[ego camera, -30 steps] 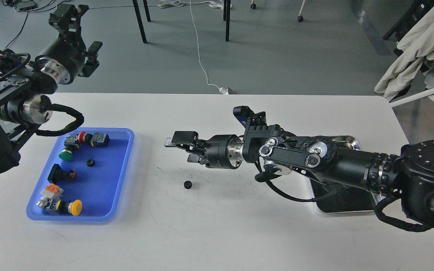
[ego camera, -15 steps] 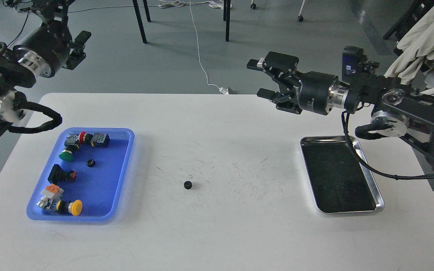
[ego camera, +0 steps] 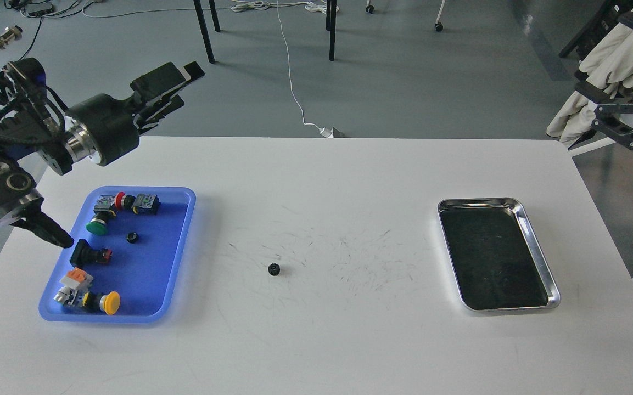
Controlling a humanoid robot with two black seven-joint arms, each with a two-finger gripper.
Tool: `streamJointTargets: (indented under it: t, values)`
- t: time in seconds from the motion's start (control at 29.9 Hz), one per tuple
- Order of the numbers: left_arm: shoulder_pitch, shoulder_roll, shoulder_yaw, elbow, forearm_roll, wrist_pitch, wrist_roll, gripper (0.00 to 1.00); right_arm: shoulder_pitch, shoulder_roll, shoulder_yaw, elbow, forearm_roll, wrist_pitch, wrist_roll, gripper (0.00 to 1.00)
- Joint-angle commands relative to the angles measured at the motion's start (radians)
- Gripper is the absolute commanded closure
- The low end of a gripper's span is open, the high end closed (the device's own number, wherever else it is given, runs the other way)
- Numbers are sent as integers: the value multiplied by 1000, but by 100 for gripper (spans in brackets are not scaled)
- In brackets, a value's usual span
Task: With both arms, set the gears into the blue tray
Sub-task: 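Reach the left gripper to the black part on the table and grasp it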
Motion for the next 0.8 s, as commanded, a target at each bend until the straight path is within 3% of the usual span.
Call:
streamJointTargets:
  t: [0.0, 0.27, 0.57, 0.77]
  values:
    - [21, -7, 30, -46, 162, 0, -1, 2, -28, -64, -4, -3, 14, 7, 7, 5]
    - [140, -126, 33, -42, 593, 29, -2, 2, -43, -78, -24, -76, 6, 7, 5, 5]
    - [245, -220, 34, 64, 1029, 106, -42, 2, -37, 270, -4, -441, 12, 7, 4, 5]
    - [294, -251, 34, 119, 1124, 136, -42, 3, -40, 342, 27, -497, 29, 7, 4, 5]
